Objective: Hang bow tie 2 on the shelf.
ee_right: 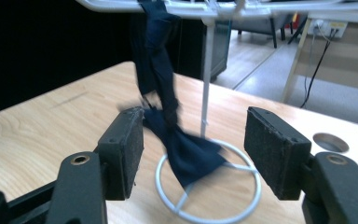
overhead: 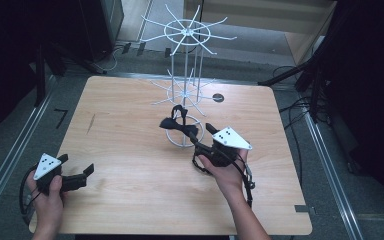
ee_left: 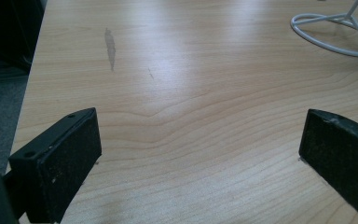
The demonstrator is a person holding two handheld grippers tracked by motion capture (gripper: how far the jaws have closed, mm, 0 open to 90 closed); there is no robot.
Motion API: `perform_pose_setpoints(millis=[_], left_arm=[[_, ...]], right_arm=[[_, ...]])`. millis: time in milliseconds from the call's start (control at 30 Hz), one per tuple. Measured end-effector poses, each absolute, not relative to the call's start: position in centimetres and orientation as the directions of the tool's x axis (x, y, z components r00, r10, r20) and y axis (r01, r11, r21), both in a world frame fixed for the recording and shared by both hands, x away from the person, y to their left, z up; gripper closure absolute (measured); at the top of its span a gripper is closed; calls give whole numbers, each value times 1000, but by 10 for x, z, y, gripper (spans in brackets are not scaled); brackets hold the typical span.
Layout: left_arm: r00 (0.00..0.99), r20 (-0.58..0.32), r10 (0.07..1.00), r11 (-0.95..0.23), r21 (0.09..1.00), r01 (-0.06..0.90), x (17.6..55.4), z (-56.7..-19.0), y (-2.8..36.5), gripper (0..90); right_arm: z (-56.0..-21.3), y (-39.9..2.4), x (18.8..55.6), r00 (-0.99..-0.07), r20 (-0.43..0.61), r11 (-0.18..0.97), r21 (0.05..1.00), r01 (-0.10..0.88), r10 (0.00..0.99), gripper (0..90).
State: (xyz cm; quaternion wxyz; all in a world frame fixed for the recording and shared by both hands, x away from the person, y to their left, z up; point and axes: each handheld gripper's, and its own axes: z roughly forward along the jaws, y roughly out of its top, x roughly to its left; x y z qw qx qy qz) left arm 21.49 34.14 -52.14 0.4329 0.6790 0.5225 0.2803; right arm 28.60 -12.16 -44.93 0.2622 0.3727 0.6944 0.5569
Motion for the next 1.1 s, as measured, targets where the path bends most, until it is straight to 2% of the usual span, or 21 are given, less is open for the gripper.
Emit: perform_pose_setpoints(millis=[1100], left_arm=[[295,-76,953,-75,881,468,215,-521,342,0]], right_arm=[[-490,-175,274,-504,111,87,932,353,857,439]])
